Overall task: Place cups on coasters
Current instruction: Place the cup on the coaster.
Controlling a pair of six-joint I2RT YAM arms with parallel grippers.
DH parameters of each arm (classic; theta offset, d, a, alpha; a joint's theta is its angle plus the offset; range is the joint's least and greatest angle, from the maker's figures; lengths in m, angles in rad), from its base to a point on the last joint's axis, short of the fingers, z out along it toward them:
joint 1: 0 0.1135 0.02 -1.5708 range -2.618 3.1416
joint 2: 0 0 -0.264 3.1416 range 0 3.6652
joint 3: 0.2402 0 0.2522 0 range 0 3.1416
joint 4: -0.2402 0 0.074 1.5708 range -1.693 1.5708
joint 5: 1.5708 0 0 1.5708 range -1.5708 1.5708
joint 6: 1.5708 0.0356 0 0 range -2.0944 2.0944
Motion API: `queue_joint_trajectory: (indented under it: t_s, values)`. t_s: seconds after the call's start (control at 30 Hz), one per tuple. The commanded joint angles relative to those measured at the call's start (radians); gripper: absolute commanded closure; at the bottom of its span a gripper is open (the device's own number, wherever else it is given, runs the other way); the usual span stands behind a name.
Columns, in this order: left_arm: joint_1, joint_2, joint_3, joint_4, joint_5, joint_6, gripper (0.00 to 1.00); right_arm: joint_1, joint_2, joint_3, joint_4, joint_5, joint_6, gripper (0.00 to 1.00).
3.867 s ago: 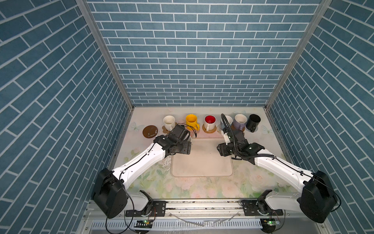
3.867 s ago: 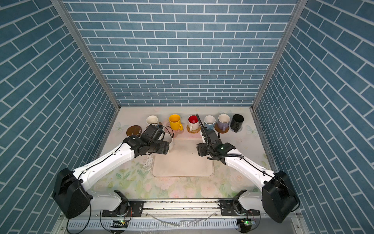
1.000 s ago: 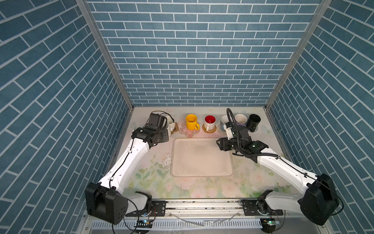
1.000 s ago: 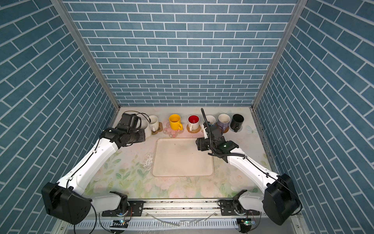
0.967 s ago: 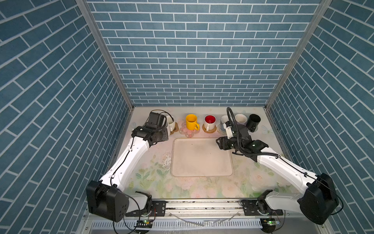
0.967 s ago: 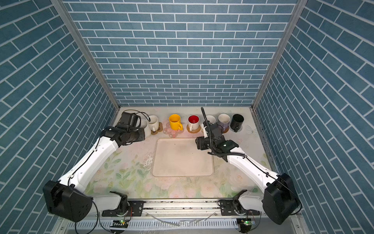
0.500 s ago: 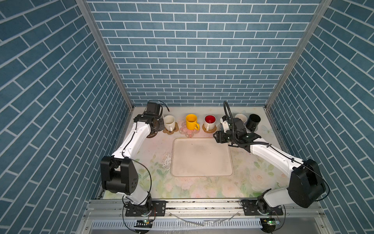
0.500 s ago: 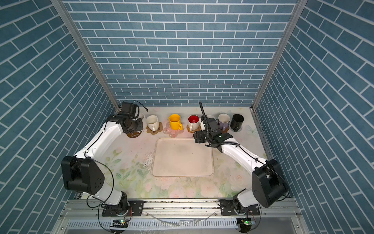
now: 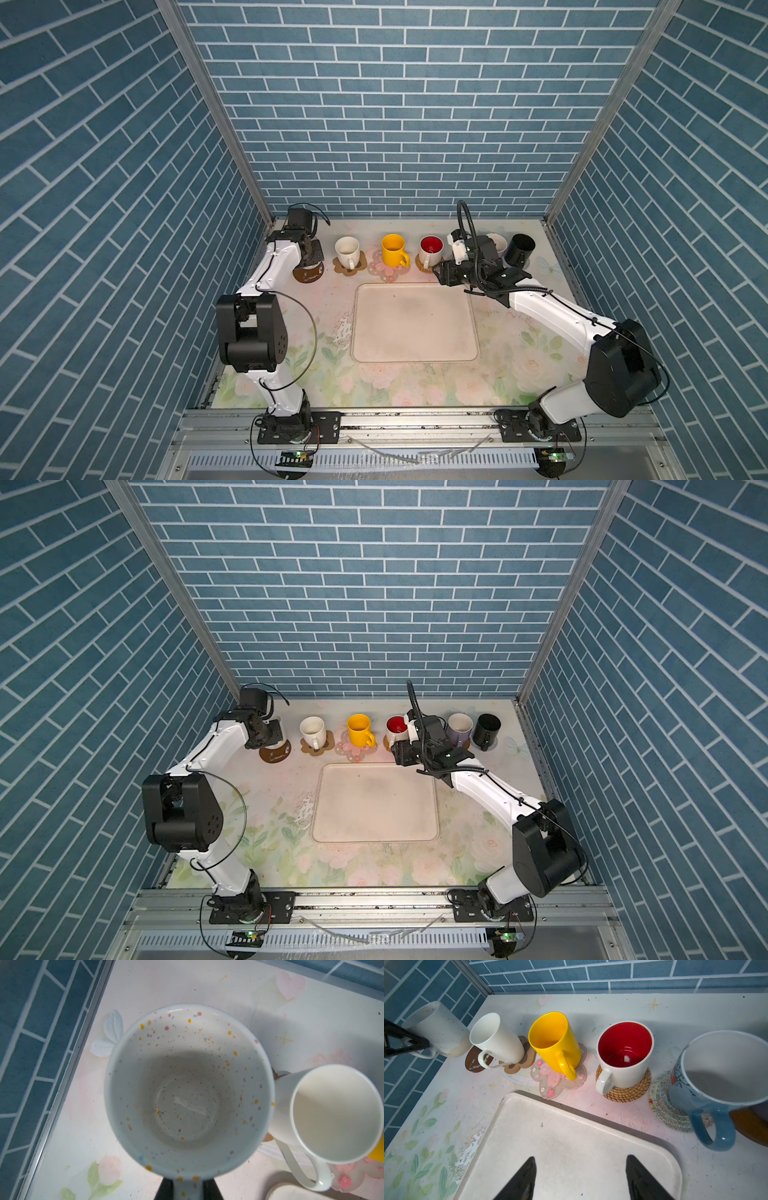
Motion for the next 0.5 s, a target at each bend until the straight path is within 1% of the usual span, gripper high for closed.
queue_joint_trajectory:
  t_s: [0.0, 0.23, 0.47]
  values:
    - [0.004, 0.002, 0.028, 0.121, -0.008, 0.01, 1.0, -0.003, -0.018, 0.004, 0.03, -0.005, -0.036, 0.31]
    - [0.019, 0.024, -0.026, 0.177, -0.058, 0.014, 1.0, -0.003, -0.012, 0.014, 0.014, -0.01, -0.035, 0.31]
    - [0.039, 0.021, -0.084, 0.201, -0.065, -0.005, 1.0, -0.002, 0.002, 0.021, 0.009, -0.016, -0.032, 0.31]
